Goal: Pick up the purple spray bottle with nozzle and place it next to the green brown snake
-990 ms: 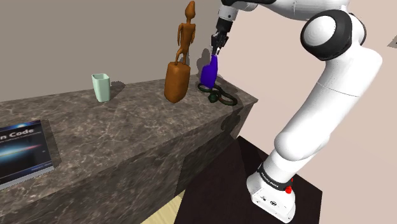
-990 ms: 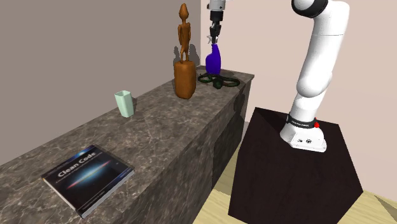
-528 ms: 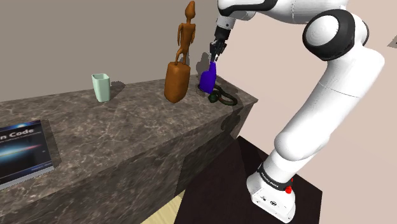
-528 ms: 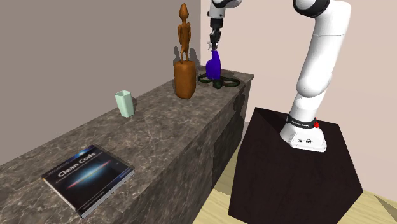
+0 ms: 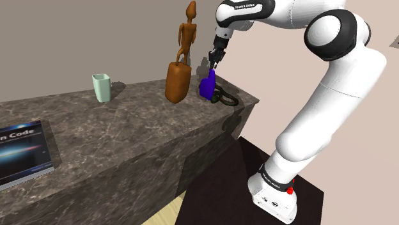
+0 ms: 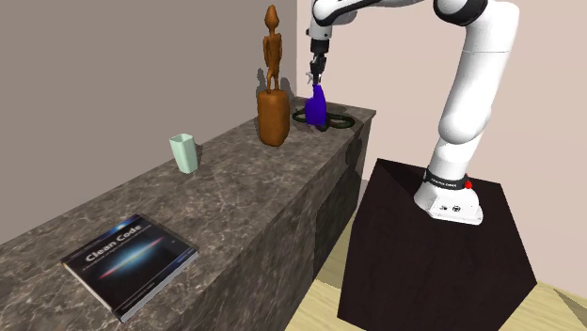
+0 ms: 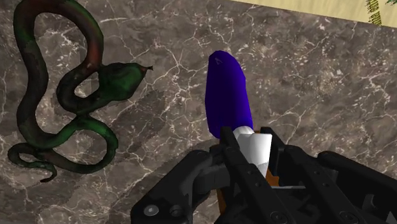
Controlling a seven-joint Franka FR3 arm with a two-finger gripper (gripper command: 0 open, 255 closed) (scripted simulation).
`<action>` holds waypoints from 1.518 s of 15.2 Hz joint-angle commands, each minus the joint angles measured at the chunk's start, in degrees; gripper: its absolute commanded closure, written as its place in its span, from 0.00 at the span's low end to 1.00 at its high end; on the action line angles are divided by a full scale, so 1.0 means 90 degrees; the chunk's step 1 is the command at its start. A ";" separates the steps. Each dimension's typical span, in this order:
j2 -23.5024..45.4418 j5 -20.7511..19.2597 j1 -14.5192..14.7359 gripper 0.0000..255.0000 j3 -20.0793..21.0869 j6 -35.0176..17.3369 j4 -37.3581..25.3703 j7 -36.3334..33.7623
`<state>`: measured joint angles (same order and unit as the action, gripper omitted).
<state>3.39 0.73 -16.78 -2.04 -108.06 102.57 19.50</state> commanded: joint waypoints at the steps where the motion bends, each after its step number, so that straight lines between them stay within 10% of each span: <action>1: 0.0035 0.0001 0.0002 1.00 0.0002 -0.0155 0.0116 -0.0002; 23: 0.0291 0.0019 0.0002 1.00 0.0004 -0.1284 0.0988 0.0017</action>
<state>6.02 0.90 -16.76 -2.01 -119.61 111.47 19.65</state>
